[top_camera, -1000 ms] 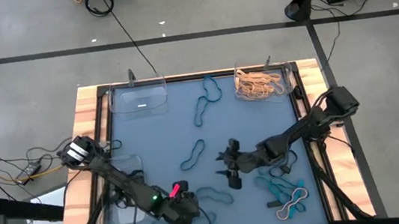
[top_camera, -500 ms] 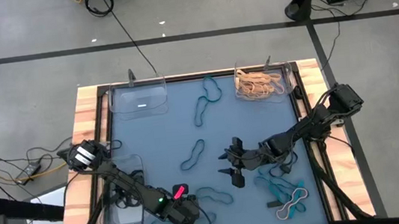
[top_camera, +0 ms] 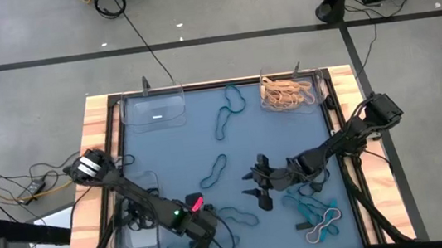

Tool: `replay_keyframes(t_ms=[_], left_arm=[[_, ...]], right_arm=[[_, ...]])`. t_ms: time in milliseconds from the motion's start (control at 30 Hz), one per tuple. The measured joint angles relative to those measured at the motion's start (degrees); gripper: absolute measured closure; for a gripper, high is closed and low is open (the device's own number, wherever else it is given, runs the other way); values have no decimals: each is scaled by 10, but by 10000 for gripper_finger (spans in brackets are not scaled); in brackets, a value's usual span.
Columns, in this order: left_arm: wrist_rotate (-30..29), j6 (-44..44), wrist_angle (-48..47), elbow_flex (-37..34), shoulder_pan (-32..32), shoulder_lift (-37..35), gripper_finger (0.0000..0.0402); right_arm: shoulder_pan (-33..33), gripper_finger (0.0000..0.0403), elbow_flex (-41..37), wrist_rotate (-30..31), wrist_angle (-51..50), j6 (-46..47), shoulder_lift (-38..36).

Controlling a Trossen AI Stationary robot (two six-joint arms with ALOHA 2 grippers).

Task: Sort rubber bands into baskets
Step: Put the small black rubber band into the bottom left transparent bin

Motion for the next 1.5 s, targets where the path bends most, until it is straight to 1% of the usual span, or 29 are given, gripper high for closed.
replay_keyframes(t_ms=[100,233,400,567,733,967,1200,1400,1500], left_arm=[[-25,-19,-39,0,2,-29,397],[-63,-60,-119,1,2,-84,398],[-106,-135,-231,1,-3,-155,398],[-112,-204,-327,1,-22,-200,399],[-111,-264,-413,1,-54,-225,398],[-95,-314,-448,1,-102,-239,396],[-42,-370,-482,1,-143,-239,395],[-37,-395,-488,1,-164,-239,395],[-46,-397,-479,-2,-165,-239,394]], right_arm=[[0,172,0,0,-4,0,0],[0,178,0,0,-4,0,0],[0,180,0,0,-4,-4,0],[0,180,0,0,-4,-7,0],[0,180,0,0,-4,-9,0],[0,180,0,0,-4,-9,0],[0,180,0,0,-3,-9,0],[0,180,0,0,-3,-9,0],[0,180,0,0,-1,-9,0]])
